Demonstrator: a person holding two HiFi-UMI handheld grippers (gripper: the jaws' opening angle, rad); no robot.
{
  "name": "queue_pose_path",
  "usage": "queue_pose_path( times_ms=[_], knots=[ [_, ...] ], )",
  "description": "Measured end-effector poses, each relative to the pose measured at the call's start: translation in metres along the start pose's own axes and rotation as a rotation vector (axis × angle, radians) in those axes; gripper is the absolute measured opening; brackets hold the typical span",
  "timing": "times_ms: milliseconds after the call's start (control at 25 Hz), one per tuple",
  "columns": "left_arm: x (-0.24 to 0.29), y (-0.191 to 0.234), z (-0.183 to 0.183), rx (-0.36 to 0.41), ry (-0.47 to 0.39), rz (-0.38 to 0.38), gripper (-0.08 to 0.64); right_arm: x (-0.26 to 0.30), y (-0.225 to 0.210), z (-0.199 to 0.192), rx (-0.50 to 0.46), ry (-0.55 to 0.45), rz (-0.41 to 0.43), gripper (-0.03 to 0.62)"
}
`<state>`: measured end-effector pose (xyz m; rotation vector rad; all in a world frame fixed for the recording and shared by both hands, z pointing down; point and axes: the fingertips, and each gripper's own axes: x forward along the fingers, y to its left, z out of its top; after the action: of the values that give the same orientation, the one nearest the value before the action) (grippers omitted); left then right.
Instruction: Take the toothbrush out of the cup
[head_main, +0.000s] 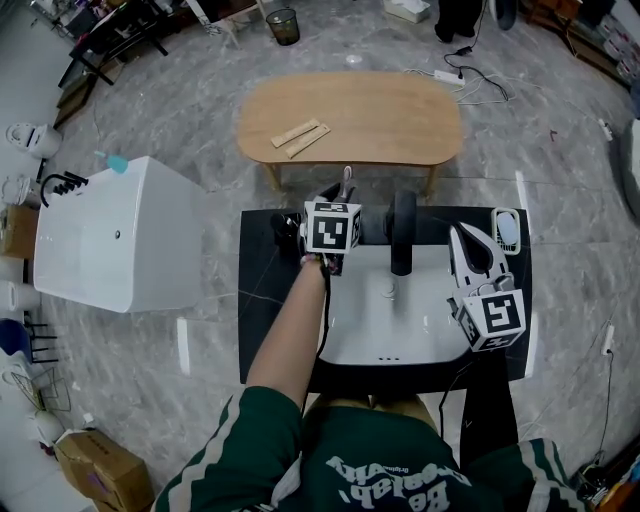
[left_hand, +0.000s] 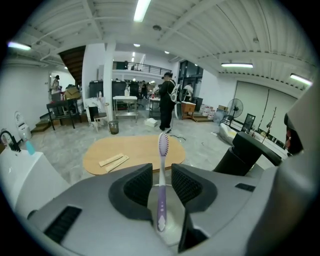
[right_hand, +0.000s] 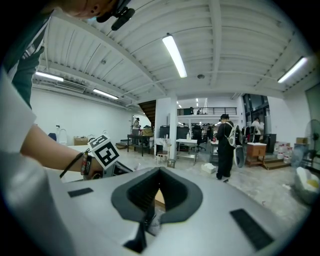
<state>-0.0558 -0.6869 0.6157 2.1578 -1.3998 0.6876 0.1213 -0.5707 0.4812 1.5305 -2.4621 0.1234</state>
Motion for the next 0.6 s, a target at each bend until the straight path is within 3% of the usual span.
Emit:
queue_pose_path(
  times_ms=[120, 600],
  knots=[
    [0.000, 0.003, 0.001, 0.022, 0.013, 0.030, 0.034, -0.003, -0.006, -0.001, 0.005, 0.001, -0.013, 0.003],
    [-0.010, -0.005, 0.003, 0.034, -0.009, -0.006, 0.026, -0.007, -0.004, 0.009, 0.005, -0.022, -0.020, 0.003]
  ],
)
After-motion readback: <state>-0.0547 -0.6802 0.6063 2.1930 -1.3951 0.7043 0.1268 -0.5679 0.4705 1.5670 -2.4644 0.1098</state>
